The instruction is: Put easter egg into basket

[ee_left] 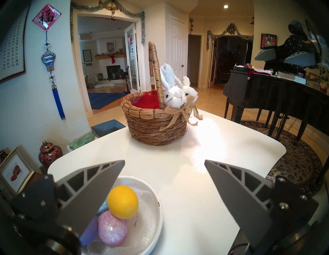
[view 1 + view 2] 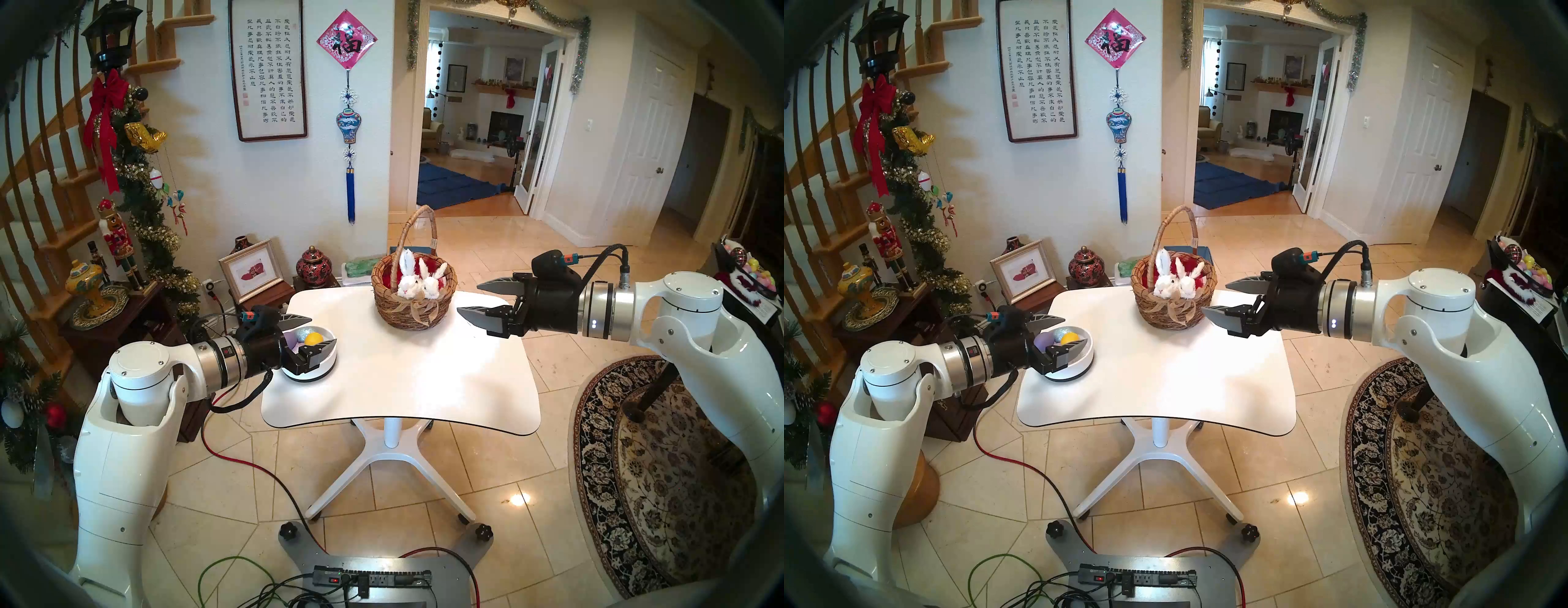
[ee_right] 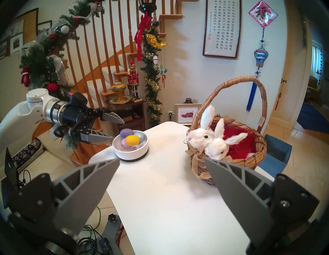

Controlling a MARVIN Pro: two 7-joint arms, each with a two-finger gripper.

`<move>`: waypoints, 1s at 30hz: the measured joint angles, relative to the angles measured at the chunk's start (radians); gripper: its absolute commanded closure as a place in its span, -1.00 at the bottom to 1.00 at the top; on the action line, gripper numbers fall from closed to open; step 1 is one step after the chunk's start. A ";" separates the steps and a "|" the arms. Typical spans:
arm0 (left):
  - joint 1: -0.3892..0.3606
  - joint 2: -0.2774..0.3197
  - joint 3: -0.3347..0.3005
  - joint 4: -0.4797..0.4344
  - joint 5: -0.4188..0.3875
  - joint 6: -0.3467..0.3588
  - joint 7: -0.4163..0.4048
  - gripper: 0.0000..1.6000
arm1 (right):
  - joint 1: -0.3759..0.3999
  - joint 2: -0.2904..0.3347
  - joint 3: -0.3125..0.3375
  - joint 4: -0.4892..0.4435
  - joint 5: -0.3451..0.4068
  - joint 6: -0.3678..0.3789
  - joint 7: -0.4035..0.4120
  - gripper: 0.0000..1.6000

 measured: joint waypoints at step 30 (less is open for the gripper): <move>0.001 0.000 0.000 0.000 0.000 0.000 0.000 -1.00 | 0.012 -0.002 -0.024 0.000 0.001 0.006 -0.015 -1.00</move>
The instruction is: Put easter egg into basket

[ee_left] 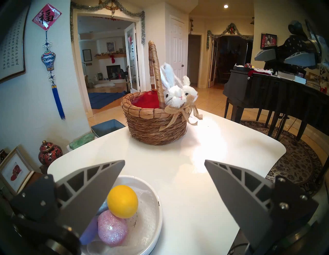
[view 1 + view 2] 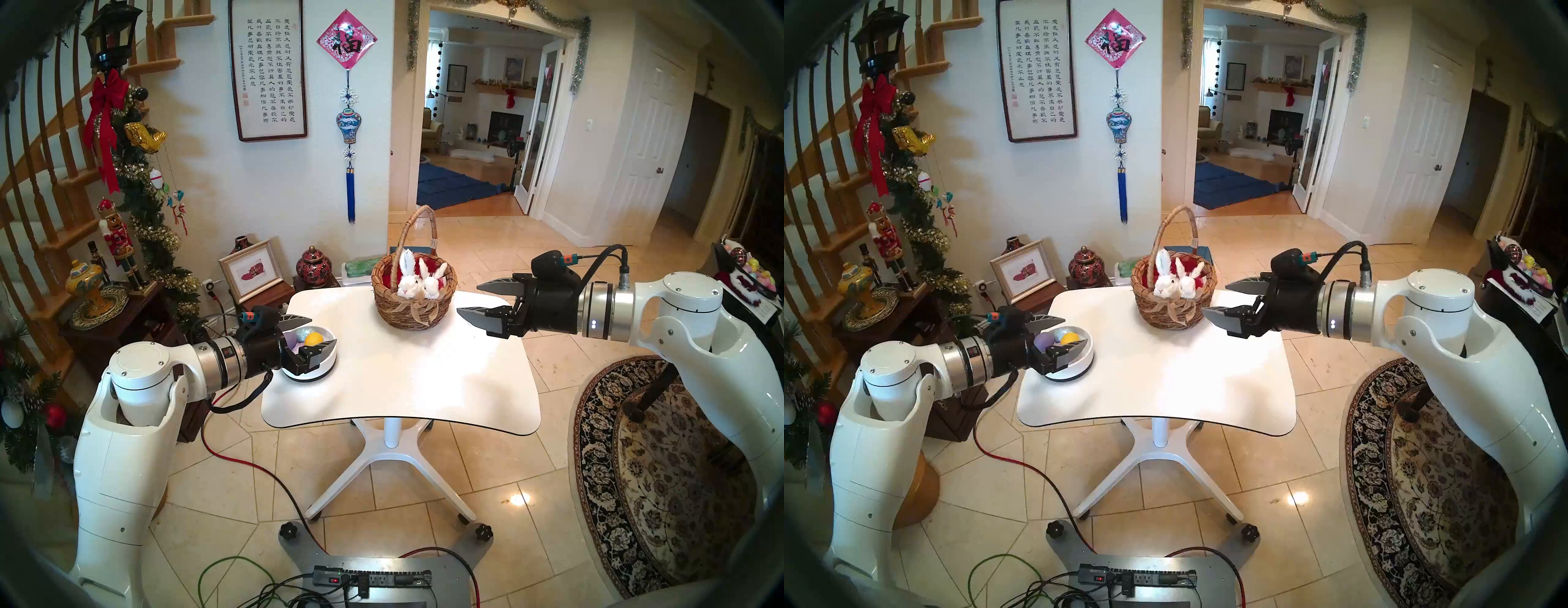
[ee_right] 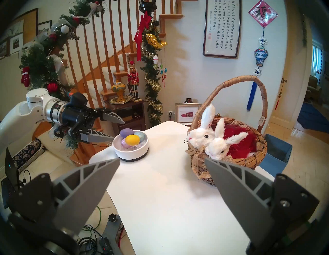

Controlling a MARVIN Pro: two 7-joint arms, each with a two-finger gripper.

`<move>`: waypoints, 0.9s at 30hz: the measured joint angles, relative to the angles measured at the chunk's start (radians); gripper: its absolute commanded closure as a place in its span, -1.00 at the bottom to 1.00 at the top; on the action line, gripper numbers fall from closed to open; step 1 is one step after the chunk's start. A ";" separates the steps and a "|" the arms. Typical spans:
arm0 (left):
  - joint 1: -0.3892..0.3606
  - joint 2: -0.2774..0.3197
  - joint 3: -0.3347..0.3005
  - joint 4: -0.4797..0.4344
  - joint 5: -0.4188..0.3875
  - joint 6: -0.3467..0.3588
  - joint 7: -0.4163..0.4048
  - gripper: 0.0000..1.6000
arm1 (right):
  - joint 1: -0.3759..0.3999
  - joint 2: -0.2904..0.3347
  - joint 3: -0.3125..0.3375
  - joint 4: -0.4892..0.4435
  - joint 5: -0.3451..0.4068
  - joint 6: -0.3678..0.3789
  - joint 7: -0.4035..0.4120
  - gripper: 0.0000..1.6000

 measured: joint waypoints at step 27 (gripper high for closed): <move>0.000 0.000 0.000 0.000 0.000 0.000 0.000 -1.00 | 0.240 -0.147 -0.151 0.040 -0.085 0.143 -0.069 -1.00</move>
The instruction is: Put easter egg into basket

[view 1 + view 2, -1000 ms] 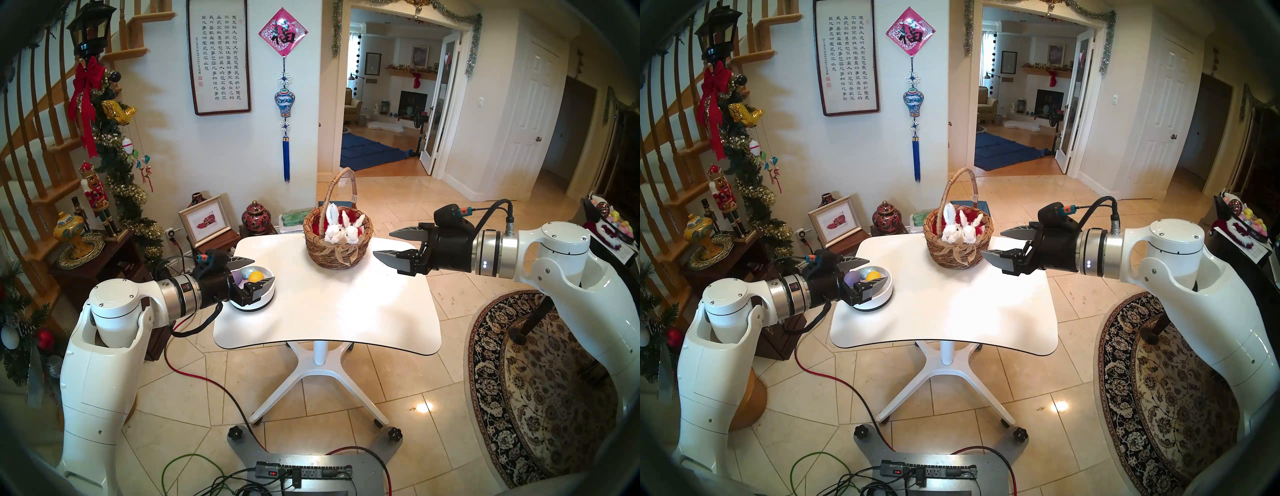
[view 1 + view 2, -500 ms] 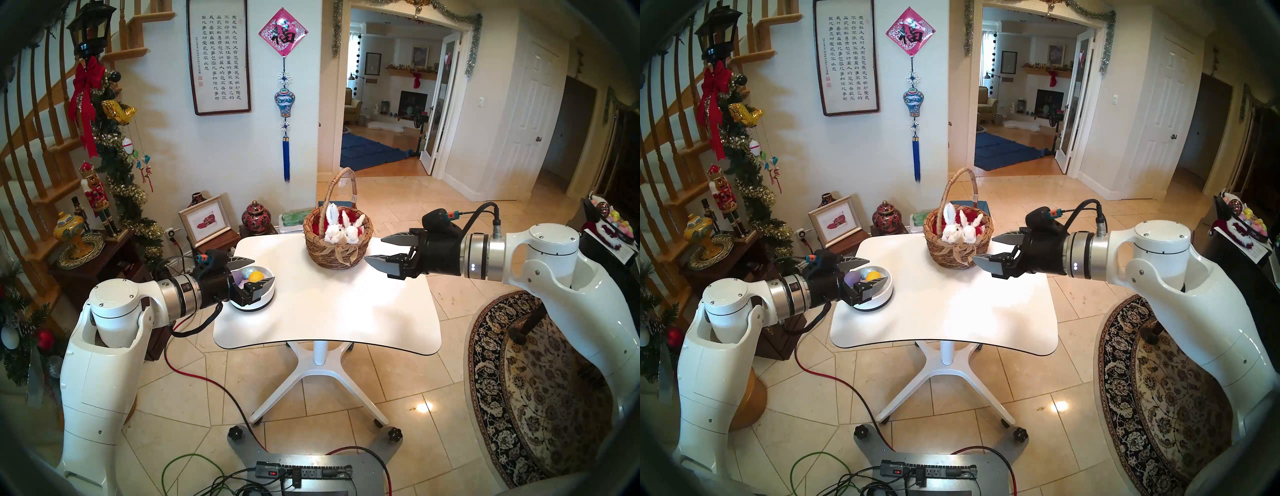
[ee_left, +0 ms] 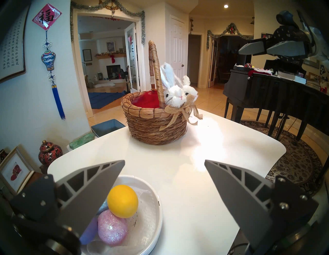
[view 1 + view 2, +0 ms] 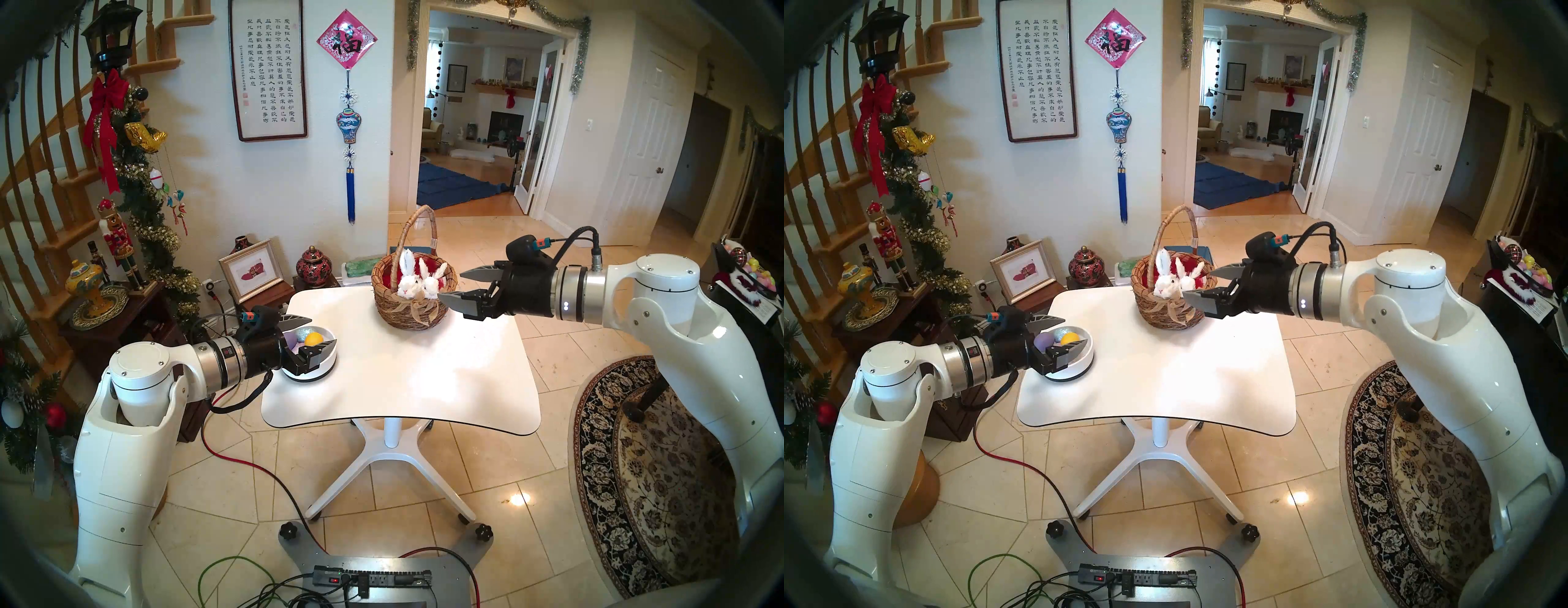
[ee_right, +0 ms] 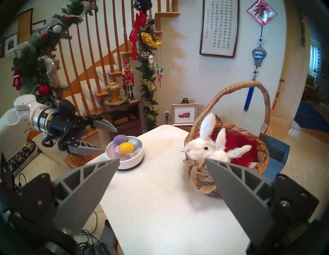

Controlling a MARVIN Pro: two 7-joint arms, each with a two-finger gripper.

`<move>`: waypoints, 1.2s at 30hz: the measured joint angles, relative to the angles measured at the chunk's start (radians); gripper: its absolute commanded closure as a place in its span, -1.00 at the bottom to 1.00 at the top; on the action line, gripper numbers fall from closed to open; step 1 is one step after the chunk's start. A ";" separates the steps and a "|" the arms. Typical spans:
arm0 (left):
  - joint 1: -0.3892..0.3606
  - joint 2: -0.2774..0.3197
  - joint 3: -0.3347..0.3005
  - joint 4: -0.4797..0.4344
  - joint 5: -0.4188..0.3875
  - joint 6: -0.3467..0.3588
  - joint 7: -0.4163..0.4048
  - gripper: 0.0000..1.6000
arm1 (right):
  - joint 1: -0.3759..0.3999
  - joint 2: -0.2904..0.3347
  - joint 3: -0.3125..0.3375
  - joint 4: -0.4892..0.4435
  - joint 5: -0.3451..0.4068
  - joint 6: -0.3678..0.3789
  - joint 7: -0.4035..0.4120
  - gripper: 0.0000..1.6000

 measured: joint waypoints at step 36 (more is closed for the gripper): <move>0.001 0.000 0.000 0.001 0.000 0.000 0.000 -1.00 | 0.348 -0.413 -0.149 0.281 -0.265 0.141 -0.084 -1.00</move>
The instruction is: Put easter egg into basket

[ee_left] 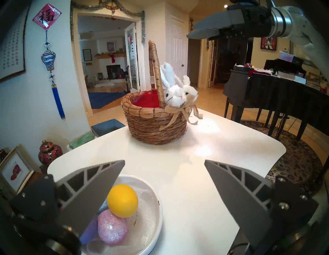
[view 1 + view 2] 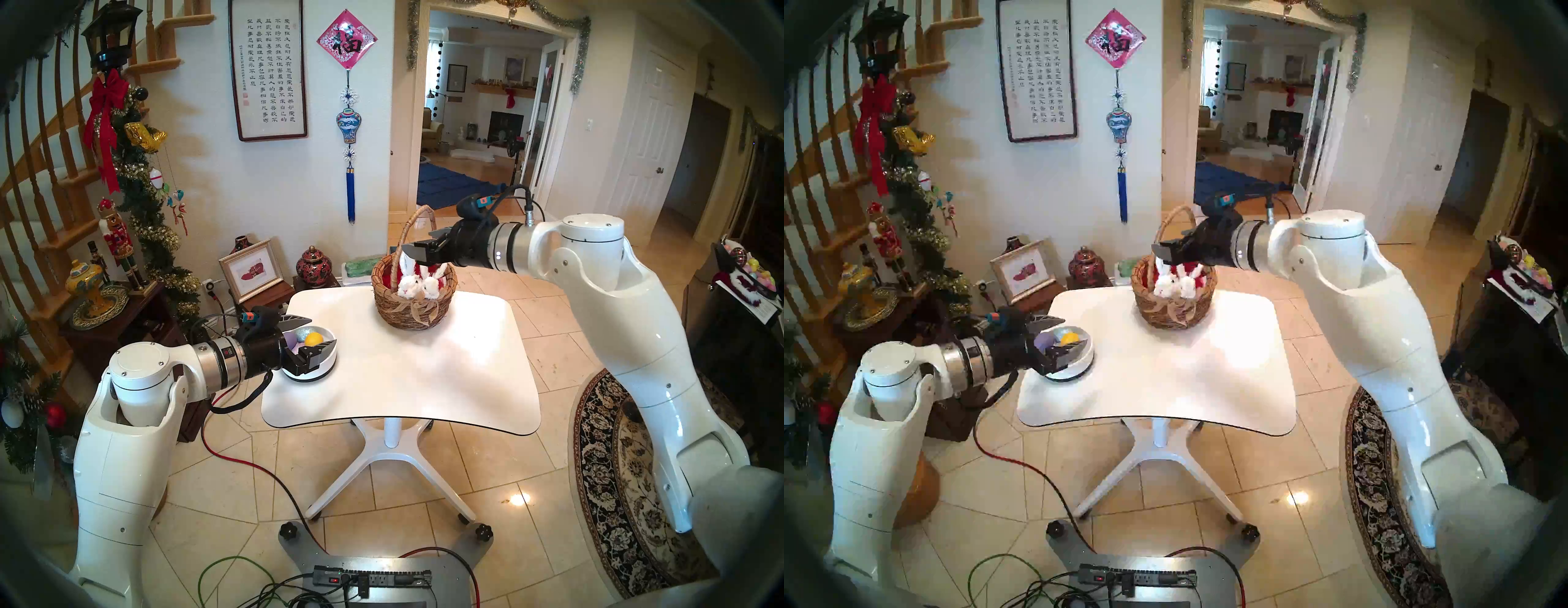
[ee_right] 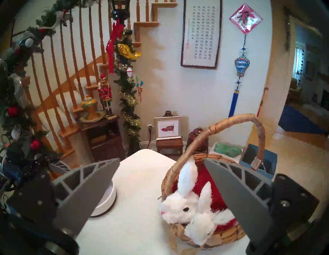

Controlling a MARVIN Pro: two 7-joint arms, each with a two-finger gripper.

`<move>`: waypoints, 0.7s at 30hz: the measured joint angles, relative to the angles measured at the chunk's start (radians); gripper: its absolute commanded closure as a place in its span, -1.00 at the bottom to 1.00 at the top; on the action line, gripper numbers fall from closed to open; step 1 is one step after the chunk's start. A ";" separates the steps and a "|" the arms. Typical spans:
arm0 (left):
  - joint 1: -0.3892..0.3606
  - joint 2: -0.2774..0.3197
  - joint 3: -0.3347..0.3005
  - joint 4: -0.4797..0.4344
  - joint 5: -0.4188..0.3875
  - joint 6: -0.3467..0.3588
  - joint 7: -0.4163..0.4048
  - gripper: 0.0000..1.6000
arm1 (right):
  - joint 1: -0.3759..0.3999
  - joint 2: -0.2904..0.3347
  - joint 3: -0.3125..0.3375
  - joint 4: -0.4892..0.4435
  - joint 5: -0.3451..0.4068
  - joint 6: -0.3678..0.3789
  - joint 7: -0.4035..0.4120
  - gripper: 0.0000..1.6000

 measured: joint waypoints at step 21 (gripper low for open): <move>0.000 0.000 0.000 0.000 0.000 0.000 0.000 -1.00 | 0.188 -0.203 0.018 0.257 -0.120 0.179 -0.082 -1.00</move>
